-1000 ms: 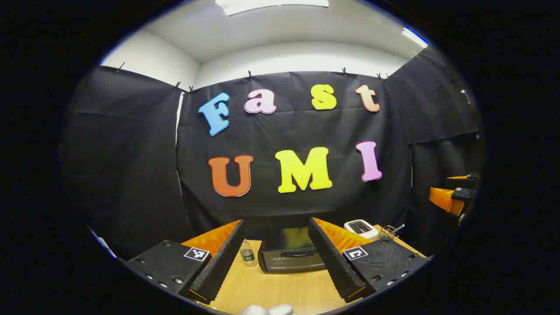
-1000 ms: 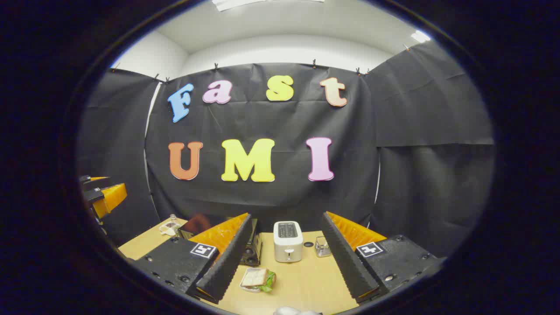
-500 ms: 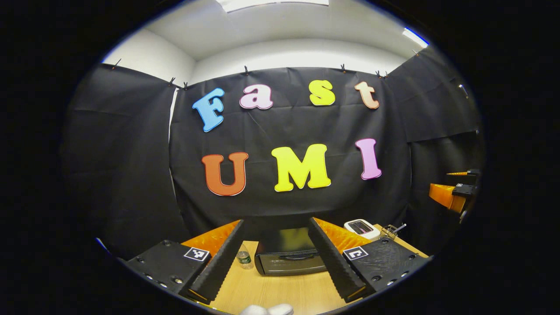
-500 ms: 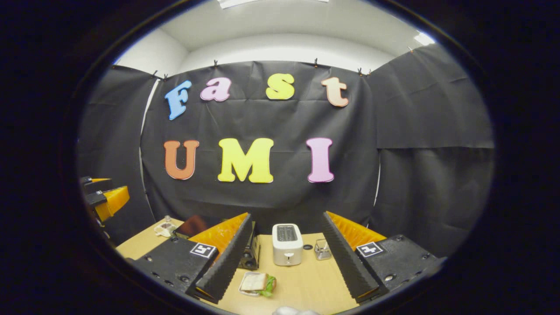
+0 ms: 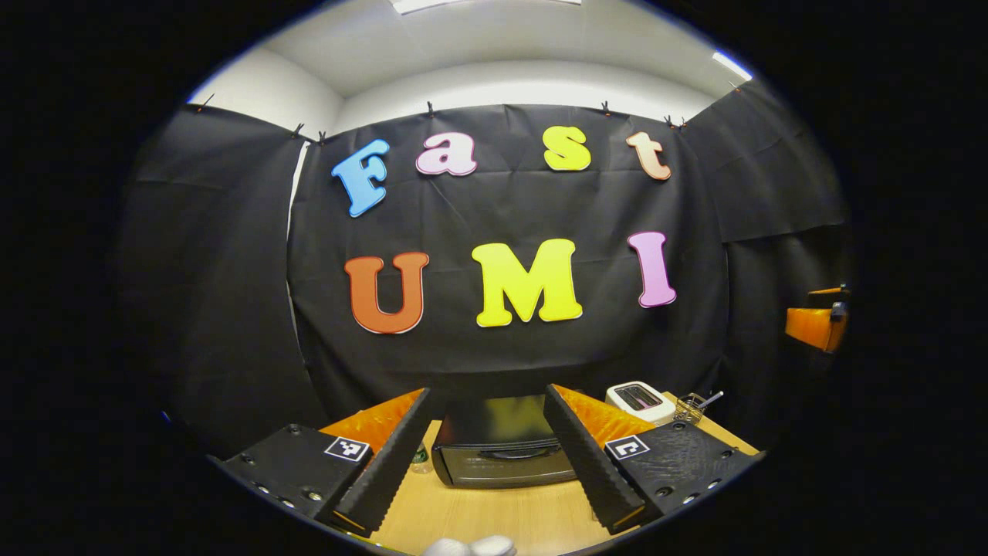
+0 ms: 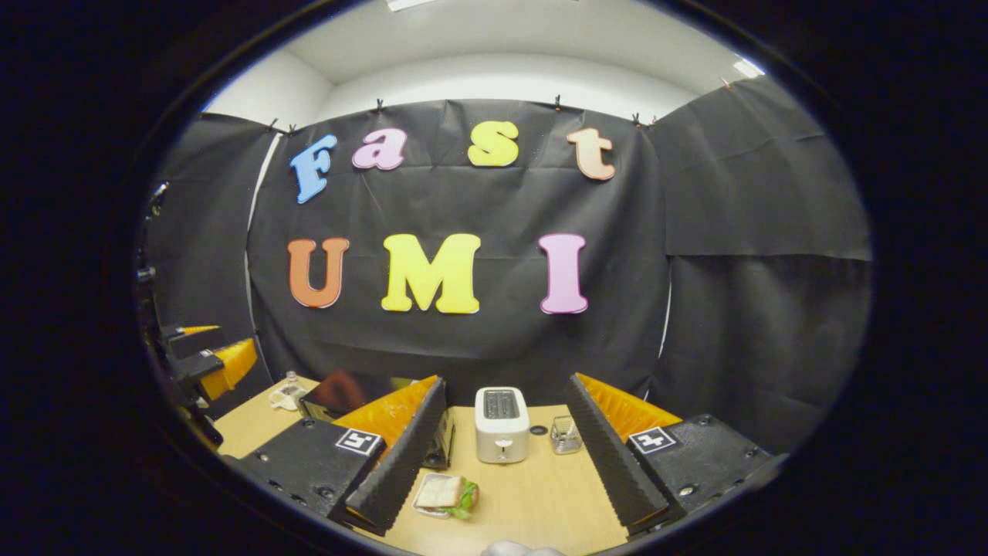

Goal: Open the electric oven with the left hand, put the food in, and close the electric oven.

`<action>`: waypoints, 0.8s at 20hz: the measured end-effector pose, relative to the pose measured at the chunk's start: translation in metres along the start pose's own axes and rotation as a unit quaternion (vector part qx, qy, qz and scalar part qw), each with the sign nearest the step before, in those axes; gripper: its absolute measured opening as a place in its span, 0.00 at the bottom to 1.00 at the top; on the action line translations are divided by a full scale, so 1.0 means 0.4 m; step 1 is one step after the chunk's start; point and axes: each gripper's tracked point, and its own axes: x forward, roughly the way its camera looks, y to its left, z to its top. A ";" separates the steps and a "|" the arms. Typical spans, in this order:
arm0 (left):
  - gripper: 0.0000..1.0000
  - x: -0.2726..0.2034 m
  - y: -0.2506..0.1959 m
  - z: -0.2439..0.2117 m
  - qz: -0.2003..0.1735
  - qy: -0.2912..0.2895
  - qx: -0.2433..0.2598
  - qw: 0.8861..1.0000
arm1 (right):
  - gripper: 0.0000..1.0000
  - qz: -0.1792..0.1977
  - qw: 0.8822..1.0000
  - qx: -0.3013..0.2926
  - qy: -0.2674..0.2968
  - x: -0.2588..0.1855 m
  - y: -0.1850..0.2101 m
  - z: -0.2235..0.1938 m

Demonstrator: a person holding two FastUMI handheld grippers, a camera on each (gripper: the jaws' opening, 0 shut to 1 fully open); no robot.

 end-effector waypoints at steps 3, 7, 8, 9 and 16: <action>0.95 0.072 -0.026 -0.064 0.003 0.015 -0.003 1.000 | 1.00 -0.009 1.000 -0.013 -0.007 -0.012 -0.035 0.013; 0.95 0.182 -0.073 -0.194 0.002 0.053 0.001 0.999 | 1.00 -0.026 0.999 -0.029 0.003 -0.034 -0.086 0.013; 0.95 0.208 -0.075 -0.226 0.004 0.064 0.007 0.998 | 1.00 -0.031 0.999 -0.033 0.004 -0.043 -0.096 0.016; 0.95 0.235 -0.085 -0.257 0.001 0.067 0.012 0.998 | 1.00 -0.035 0.999 -0.038 0.005 -0.049 -0.105 0.016; 0.95 0.377 -0.105 -0.438 -0.006 0.135 0.024 0.991 | 0.99 -0.070 0.996 -0.054 0.029 -0.070 -0.164 -0.018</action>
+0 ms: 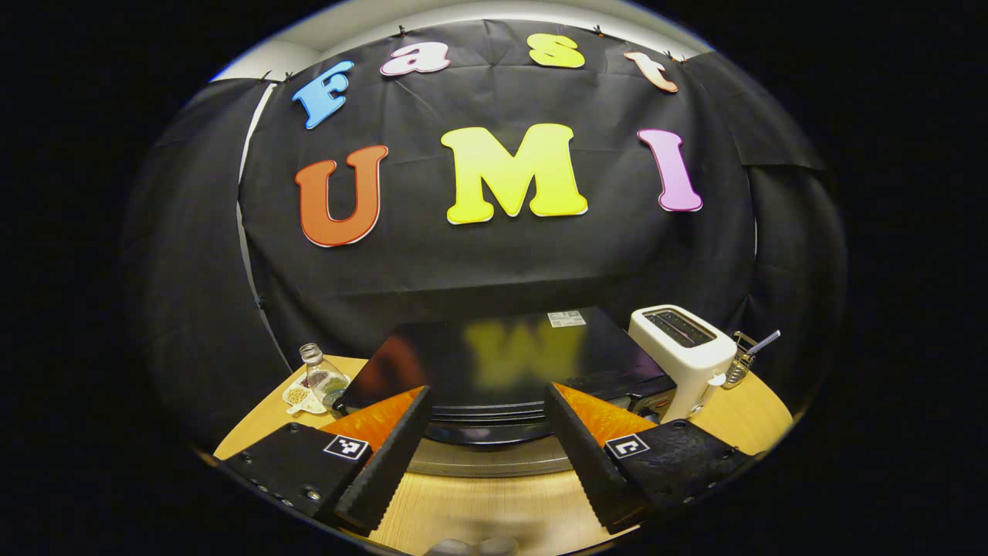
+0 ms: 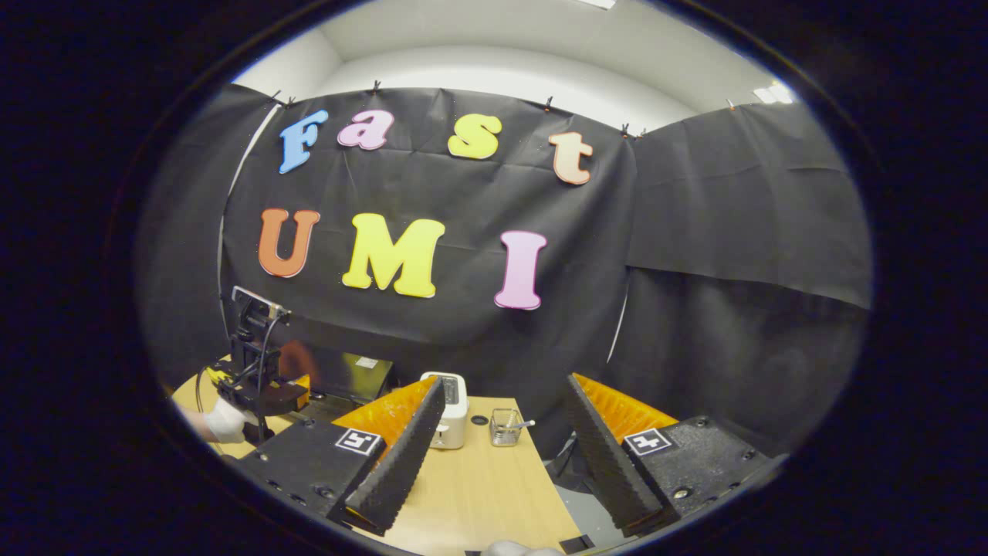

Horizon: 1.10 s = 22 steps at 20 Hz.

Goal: Open the electric oven with the left hand, put the food in, and close the electric oven.

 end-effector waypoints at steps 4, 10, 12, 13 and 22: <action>0.95 0.039 -0.009 -0.072 -0.010 0.050 -0.006 0.999 | 0.99 -0.012 1.000 0.009 0.011 0.000 -0.011 -0.019; 0.95 0.026 -0.003 -0.072 -0.003 0.047 -0.018 0.999 | 0.92 -0.019 0.999 0.020 0.020 0.002 -0.023 -0.038; 0.96 0.018 -0.001 -0.075 -0.007 0.048 -0.018 0.999 | 0.99 -0.018 0.999 0.020 0.019 0.002 -0.021 -0.039; 0.95 0.011 -0.001 -0.080 -0.010 0.048 -0.017 0.999 | 0.92 -0.017 0.999 0.019 0.019 0.001 -0.020 -0.041; 0.96 -0.096 -0.003 -0.146 -0.017 0.058 -0.016 0.998 | 0.99 0.007 0.999 0.027 0.022 0.003 0.012 -0.058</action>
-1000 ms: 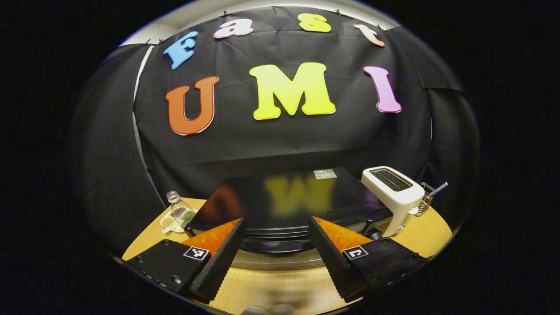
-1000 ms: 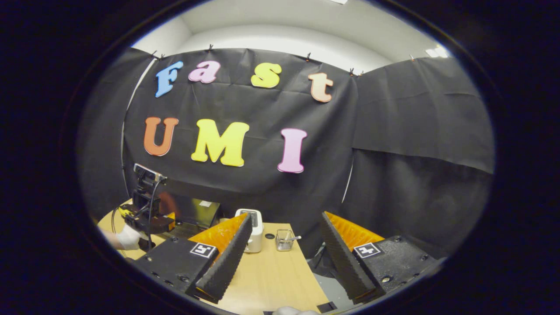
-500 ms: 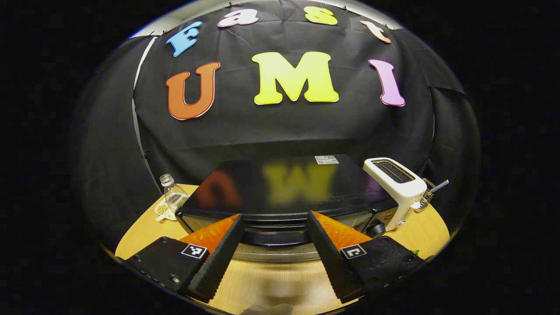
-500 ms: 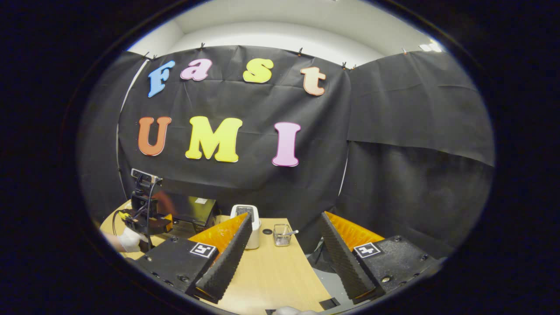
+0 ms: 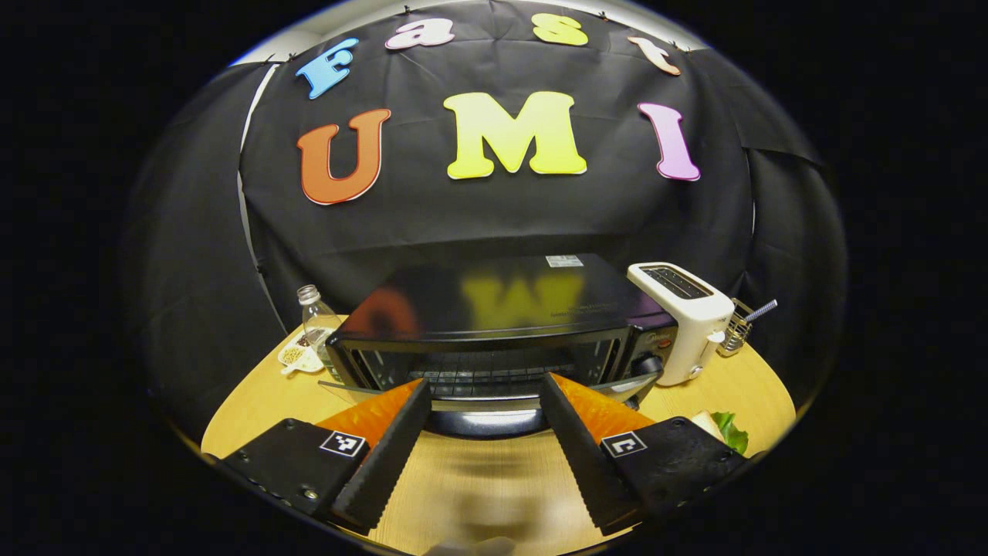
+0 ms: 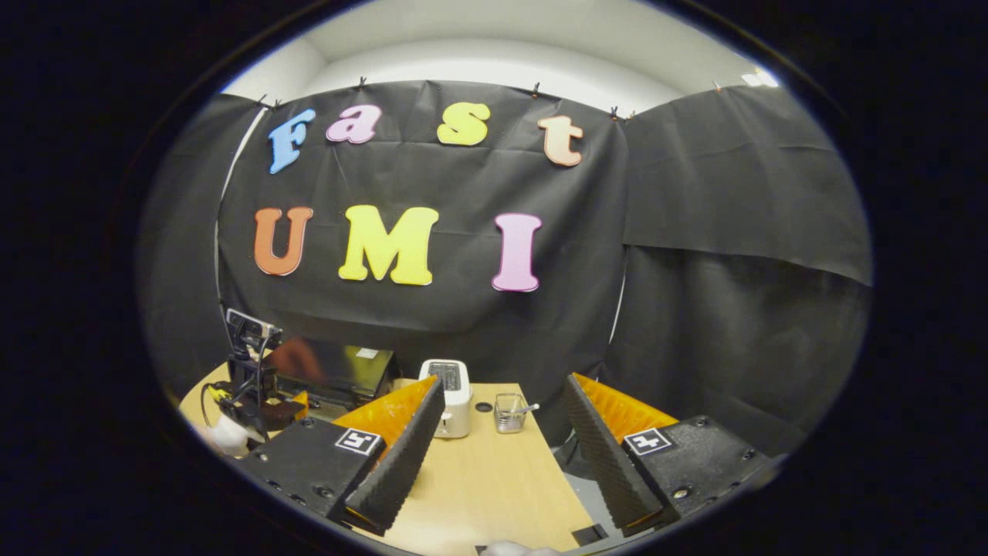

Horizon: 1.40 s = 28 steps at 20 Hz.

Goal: Open the electric oven with the left hand, put the food in, and close the electric oven.

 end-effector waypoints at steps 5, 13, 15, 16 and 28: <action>0.96 -0.058 -0.003 -0.073 -0.002 0.022 -0.002 1.000 | 0.92 0.014 1.000 0.004 0.008 0.003 0.017 -0.023; 0.95 -0.121 -0.015 -0.220 -0.008 0.083 -0.003 0.997 | 0.92 0.023 1.000 -0.001 0.008 0.008 0.020 -0.028; 0.95 -0.125 -0.018 -0.264 -0.010 0.104 -0.009 0.994 | 0.92 0.024 1.000 -0.001 0.011 0.010 0.019 -0.033; 0.95 -0.128 -0.020 -0.283 -0.011 0.114 -0.014 0.993 | 0.92 0.024 1.000 -0.002 0.013 0.011 0.017 -0.036; 0.93 -0.101 -0.039 -0.414 -0.023 0.188 -0.005 0.982 | 0.92 0.020 0.999 -0.007 0.032 0.028 -0.004 -0.072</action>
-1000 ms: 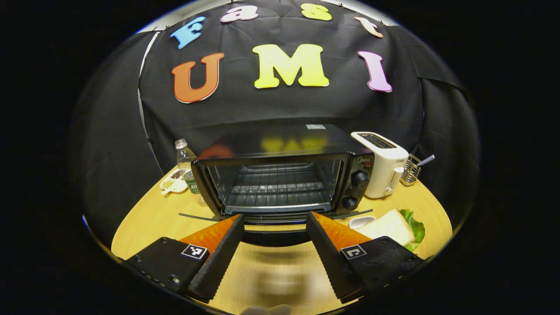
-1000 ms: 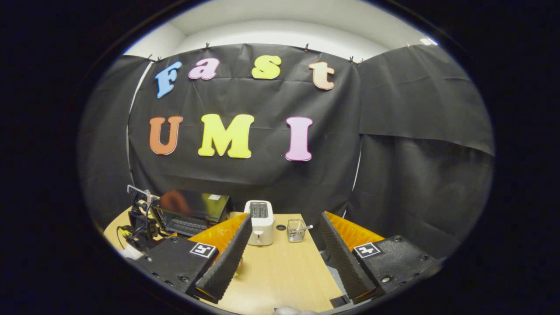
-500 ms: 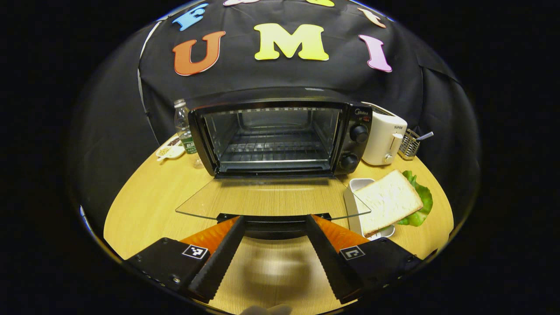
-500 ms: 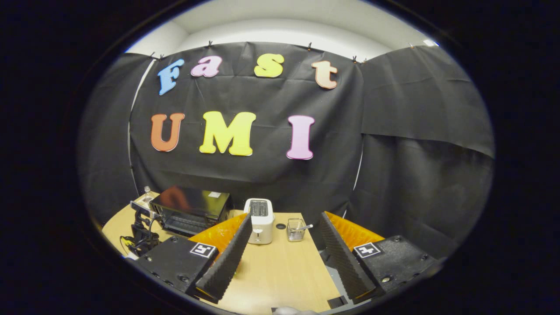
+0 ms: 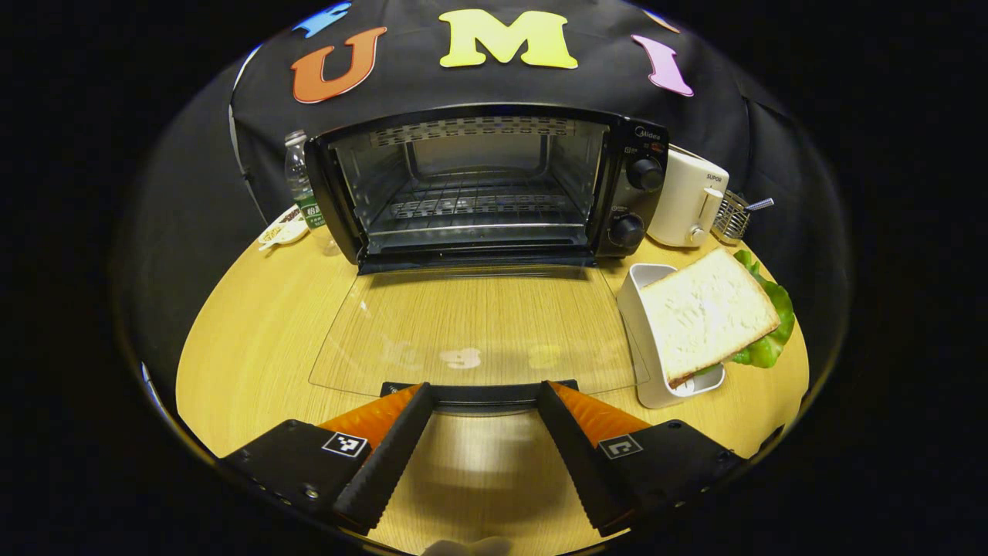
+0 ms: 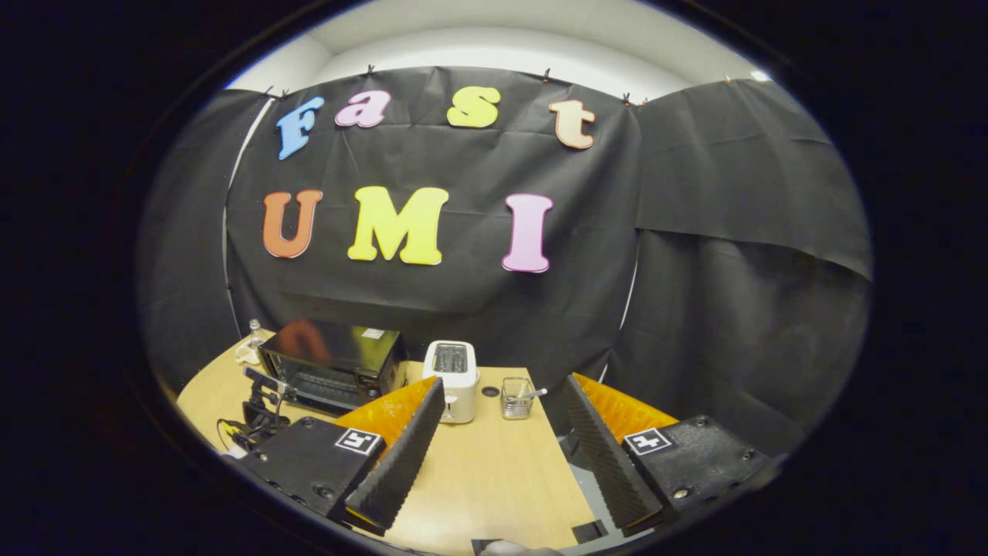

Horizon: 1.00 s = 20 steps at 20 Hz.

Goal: Open the electric oven with the left hand, put the food in, and close the electric oven.

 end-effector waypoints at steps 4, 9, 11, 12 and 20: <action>0.94 -0.050 0.002 0.036 -0.007 -0.039 0.000 0.999 | 0.99 0.013 1.000 0.012 0.003 0.024 0.006 -0.008; 0.95 -0.216 0.020 0.131 -0.008 -0.123 -0.007 0.992 | 0.99 0.049 0.997 0.055 0.031 0.090 0.035 -0.088; 0.95 -0.297 0.041 0.179 0.000 -0.157 -0.007 0.988 | 0.99 0.058 0.996 0.057 0.044 0.120 0.051 -0.138; 0.95 -0.338 0.055 0.211 0.005 -0.176 -0.008 0.984 | 0.92 0.062 0.995 0.055 0.052 0.134 0.061 -0.168; 0.95 -0.643 0.132 0.407 0.032 -0.293 -0.022 0.955 | 0.99 0.157 0.971 0.097 0.152 0.235 0.260 -0.450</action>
